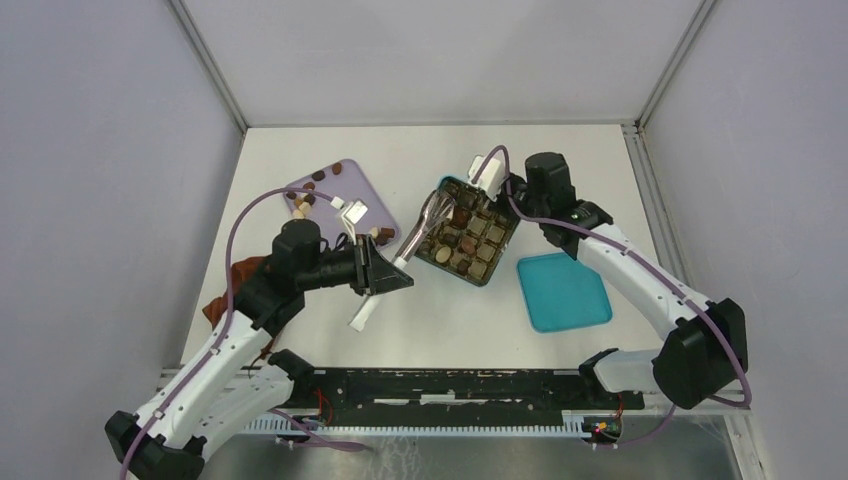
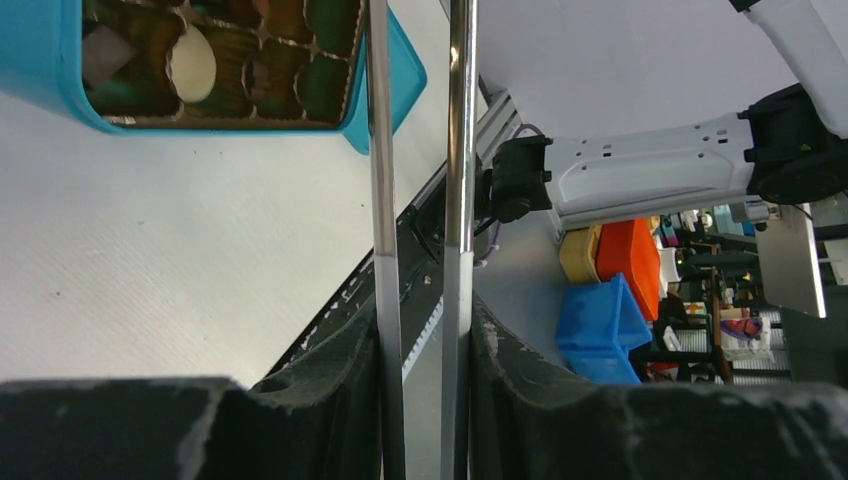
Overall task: Pack the chocolate
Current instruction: Place the fake chocolate in the packing box.
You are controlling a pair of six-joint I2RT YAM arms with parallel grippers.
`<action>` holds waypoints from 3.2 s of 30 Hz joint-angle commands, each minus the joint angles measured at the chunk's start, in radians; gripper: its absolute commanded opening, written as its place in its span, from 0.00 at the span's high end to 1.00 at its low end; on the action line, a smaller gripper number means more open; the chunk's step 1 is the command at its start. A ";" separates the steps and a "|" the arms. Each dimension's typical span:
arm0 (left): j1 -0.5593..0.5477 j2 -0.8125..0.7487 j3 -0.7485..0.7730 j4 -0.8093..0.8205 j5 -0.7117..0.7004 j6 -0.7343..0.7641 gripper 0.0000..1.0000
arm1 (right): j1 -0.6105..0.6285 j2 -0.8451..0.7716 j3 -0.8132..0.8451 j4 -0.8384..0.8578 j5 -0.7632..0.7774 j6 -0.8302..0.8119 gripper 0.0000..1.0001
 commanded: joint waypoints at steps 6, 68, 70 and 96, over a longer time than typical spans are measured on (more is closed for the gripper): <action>-0.114 0.055 0.049 -0.019 -0.208 0.079 0.98 | -0.014 0.124 -0.028 0.045 -0.207 0.186 1.00; -0.470 0.528 0.180 -0.162 -0.649 0.119 0.87 | -0.226 0.295 -0.033 0.017 -0.468 0.303 0.46; -0.477 0.540 0.188 -0.176 -0.654 0.121 0.81 | -0.227 0.294 -0.033 0.017 -0.468 0.303 0.45; -0.486 0.440 0.277 -0.257 -0.793 0.079 0.58 | -0.237 0.262 -0.036 0.017 -0.504 0.298 0.45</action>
